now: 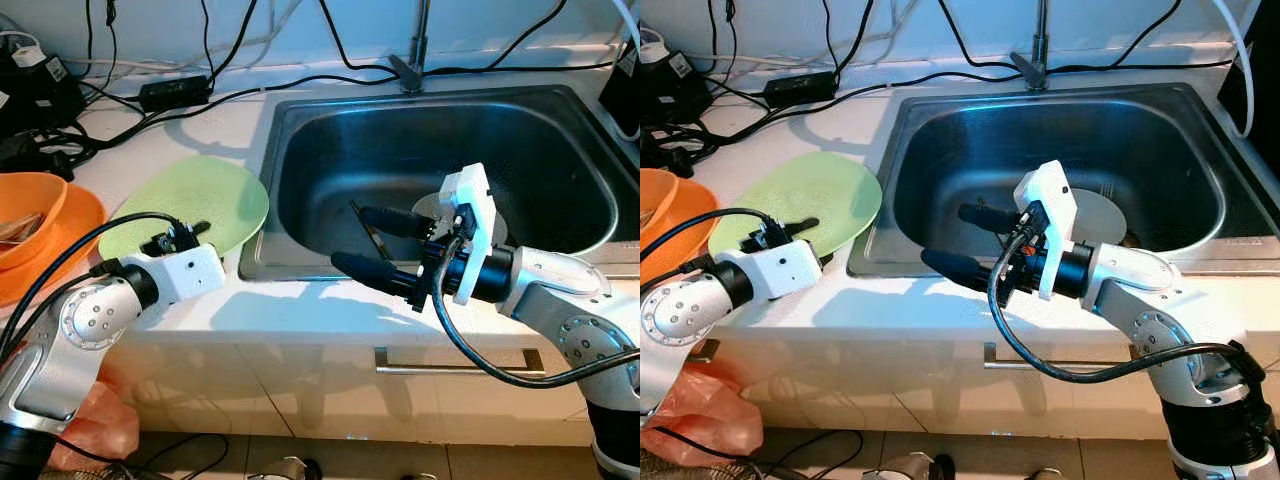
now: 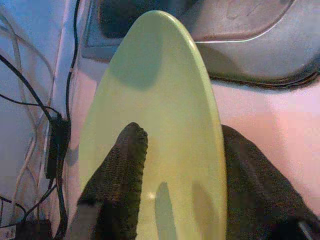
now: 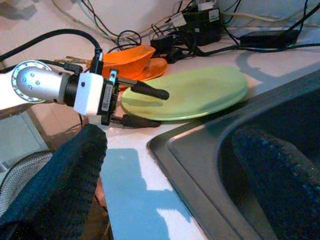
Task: Kitchen organization
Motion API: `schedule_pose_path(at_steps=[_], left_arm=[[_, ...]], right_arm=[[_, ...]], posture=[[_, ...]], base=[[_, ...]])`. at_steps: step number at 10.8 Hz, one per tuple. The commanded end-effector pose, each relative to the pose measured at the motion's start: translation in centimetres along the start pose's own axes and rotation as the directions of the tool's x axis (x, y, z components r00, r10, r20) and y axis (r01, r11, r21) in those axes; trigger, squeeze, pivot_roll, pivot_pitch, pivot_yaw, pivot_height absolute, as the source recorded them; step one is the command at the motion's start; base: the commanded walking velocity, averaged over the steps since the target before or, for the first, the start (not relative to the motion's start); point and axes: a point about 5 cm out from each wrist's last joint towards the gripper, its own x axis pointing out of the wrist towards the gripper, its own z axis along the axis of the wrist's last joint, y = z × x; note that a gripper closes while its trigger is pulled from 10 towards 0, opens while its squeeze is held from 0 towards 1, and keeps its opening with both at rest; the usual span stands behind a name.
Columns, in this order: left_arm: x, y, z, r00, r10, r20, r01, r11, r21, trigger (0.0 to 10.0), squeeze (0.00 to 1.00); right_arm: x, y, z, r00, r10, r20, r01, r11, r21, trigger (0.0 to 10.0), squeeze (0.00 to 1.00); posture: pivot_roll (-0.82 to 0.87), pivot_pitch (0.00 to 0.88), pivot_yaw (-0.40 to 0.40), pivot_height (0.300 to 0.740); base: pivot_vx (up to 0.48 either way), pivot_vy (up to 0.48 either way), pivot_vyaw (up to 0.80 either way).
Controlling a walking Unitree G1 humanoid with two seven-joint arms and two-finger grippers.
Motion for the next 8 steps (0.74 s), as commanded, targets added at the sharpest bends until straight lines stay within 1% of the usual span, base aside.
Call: schedule_pose_path(at_steps=[1,3,8], left_arm=[[0.1,-3.4,-2.6,0.978,-0.163,-0.129,0.154,0.985,-0.073,0.0,0.0],[0.2,-4.3,-2.1,0.976,-0.188,-0.112,0.179,0.98,-0.092,0.0,0.0],[0.1,-4.9,-1.8,0.974,-0.204,-0.094,0.193,0.975,-0.109,0.0,0.0]], right_arm=[[0.2,0.6,0.1,0.999,0.037,0.0,-0.037,0.999,-0.004,10.0,0.0],[0.1,0.7,0.0,0.999,0.038,-0.001,-0.038,0.999,-0.001,10.0,0.0],[0.3,0.6,-0.3,0.999,0.036,-0.01,-0.036,0.999,0.004,10.0,0.0]], posture=[[0.15,0.128,0.109,0.74],[0.15,0.127,0.109,0.74],[0.15,0.128,0.108,0.74]], base=[[0.0,0.0,0.0],[0.0,0.0,0.0],[0.0,0.0,0.0]])
